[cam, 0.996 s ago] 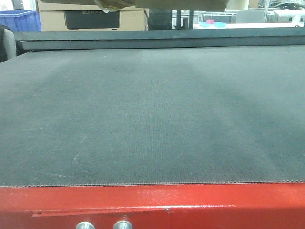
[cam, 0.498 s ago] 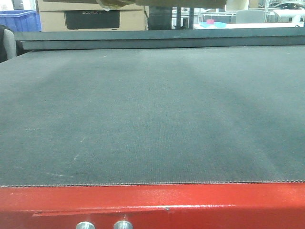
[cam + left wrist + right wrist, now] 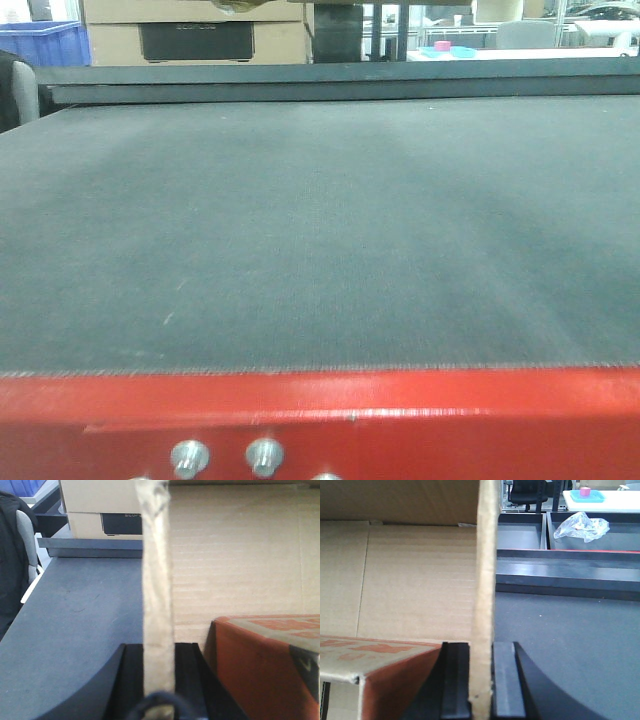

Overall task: Stack two boxes on right shelf middle
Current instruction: 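Back away from the table and turn while holding the box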

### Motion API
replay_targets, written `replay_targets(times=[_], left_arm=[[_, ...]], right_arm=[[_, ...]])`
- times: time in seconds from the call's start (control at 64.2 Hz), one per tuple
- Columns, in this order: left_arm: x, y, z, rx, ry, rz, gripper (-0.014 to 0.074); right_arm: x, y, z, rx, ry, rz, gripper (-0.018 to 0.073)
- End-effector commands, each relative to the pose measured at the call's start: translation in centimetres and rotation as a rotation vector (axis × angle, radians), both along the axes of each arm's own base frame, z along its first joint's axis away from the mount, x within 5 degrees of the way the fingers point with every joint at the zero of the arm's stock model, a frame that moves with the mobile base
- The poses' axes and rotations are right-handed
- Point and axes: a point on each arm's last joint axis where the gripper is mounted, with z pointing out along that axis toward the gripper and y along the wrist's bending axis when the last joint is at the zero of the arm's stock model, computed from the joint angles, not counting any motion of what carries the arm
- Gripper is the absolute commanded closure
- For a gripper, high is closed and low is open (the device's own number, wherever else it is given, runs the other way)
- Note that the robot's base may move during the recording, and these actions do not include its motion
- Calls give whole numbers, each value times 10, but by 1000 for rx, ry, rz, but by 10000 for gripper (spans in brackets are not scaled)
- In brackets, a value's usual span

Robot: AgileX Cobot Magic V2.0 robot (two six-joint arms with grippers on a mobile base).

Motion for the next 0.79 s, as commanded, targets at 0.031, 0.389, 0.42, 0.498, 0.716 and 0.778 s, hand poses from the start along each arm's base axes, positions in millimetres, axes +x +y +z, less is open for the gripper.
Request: replay_targets(times=[0.031,0.389,0.42,0.498,0.716,0.778], left_arm=[[-3,6,9,26,-49,27,708],[-3,6,9,26,-49,27,708],[-3,6,9,26,-49,27,708],[-3,6,9,26,-49,27,708],[-3,6,9,26,-49,27,708],[-3,6,9,26,-49,27,708]], right_arm=[[-7,-5,17,-6,-108,1,721],[-7,-5,17,-5,-110,1,721],[-7,-5,17,-5,-110,1,721],[-7,-5,17,-5,-110,1,721],[-7,-5,17,-5,-110,1,721],[-7,-5,17,-5,-110,1,721]])
